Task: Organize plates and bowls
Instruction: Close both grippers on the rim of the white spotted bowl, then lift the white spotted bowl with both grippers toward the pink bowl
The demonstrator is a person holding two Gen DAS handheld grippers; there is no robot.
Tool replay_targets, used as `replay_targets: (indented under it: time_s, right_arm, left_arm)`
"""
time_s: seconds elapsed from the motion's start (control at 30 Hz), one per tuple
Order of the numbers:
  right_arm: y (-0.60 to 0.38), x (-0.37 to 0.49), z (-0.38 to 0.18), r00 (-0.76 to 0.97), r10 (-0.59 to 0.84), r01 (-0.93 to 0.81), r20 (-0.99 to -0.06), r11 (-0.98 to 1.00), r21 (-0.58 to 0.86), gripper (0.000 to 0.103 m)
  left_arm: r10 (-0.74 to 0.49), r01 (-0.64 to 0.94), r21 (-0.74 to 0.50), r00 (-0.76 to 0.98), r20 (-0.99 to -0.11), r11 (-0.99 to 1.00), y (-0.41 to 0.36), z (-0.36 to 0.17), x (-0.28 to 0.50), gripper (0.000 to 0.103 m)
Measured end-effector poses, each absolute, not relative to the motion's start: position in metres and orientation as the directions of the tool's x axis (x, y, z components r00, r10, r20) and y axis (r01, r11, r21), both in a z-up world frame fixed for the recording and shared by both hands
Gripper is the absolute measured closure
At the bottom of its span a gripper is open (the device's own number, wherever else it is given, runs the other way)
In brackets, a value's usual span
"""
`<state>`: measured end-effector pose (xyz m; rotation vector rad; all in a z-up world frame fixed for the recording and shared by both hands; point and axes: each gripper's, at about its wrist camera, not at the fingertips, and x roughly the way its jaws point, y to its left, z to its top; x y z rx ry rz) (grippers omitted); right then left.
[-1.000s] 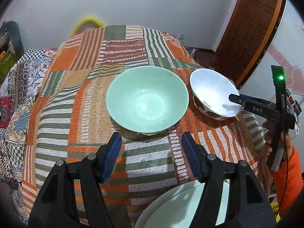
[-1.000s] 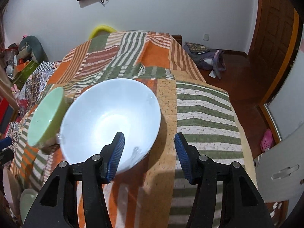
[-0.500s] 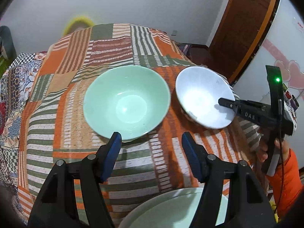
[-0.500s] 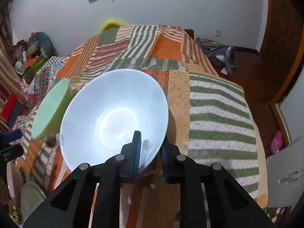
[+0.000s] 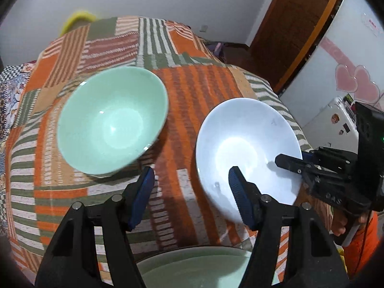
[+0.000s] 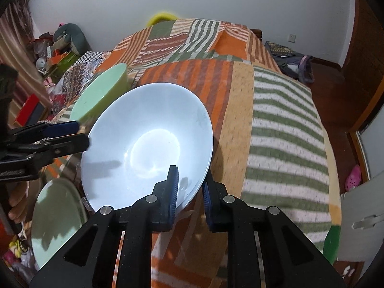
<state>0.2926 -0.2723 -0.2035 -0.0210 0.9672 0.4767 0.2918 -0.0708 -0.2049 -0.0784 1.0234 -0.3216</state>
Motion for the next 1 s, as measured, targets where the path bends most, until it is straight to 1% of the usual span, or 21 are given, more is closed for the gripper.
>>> replay_targets:
  time_s: [0.1, 0.13, 0.2, 0.23, 0.3, 0.4, 0.63, 1.0]
  right_arm:
    - [-0.272, 0.295, -0.207, 0.467, 0.386, -0.394, -0.795, 0.896, 0.203, 0.086]
    - [-0.272, 0.296, -0.207, 0.467, 0.389, -0.391, -0.794, 0.896, 0.209, 0.086]
    - [-0.273, 0.297, -0.208, 0.469, 0.395, -0.384, -0.790, 0.897, 0.221, 0.086]
    - [-0.272, 0.297, -0.207, 0.470, 0.399, -0.381, -0.787, 0.896, 0.226, 0.086]
    - [-0.272, 0.298, -0.207, 0.475, 0.401, -0.380, -0.783, 0.896, 0.229, 0.086]
    - [-0.270, 0.295, -0.207, 0.482, 0.395, -0.378, -0.782, 0.899, 0.221, 0.086]
    - [-0.269, 0.286, -0.199, 0.496, 0.377, -0.365, -0.782, 0.908, 0.206, 0.086]
    - [-0.251, 0.252, -0.160, 0.537, 0.389, -0.401, -0.749, 0.898, 0.180, 0.086]
  left_arm:
    - [-0.306, 0.250, -0.211, 0.447, -0.841, 0.945, -0.081, -0.213, 0.296, 0.056]
    - [-0.307, 0.253, -0.212, 0.438, -0.845, 0.944, -0.084, -0.217, 0.298, 0.059]
    - [-0.313, 0.260, -0.218, 0.422, -0.851, 0.941, -0.088, -0.221, 0.301, 0.072]
    - [-0.318, 0.265, -0.222, 0.412, -0.854, 0.938, -0.089, -0.224, 0.302, 0.074]
    - [-0.333, 0.279, -0.233, 0.396, -0.856, 0.932, -0.092, -0.228, 0.303, 0.084]
    - [-0.317, 0.288, -0.207, 0.411, -0.855, 0.935, -0.095, -0.228, 0.300, 0.085]
    - [-0.338, 0.300, -0.222, 0.424, -0.840, 0.928, -0.093, -0.216, 0.289, 0.085]
    - [-0.356, 0.281, -0.239, 0.512, -0.782, 0.929, -0.065, -0.165, 0.246, 0.085]
